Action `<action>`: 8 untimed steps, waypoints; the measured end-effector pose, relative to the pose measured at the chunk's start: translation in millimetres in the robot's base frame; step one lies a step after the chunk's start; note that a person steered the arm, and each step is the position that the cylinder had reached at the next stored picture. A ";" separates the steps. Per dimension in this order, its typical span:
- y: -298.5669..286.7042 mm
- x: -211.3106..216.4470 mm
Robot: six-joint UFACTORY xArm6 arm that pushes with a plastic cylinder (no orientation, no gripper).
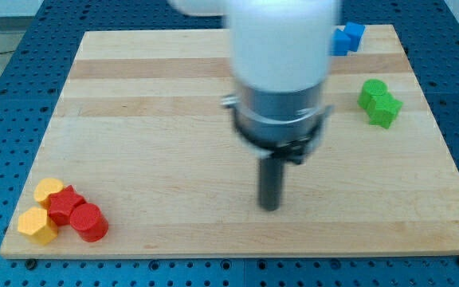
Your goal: Move the green blocks below the blue blocks
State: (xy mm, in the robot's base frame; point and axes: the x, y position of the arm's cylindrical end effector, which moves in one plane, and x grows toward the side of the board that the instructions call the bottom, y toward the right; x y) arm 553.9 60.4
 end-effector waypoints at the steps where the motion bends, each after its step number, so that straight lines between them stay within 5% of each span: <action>1: 85.0 -33.4; 3: 174.6 -85.5; 8: 145.3 -162.3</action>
State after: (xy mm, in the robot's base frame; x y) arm 391.6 205.8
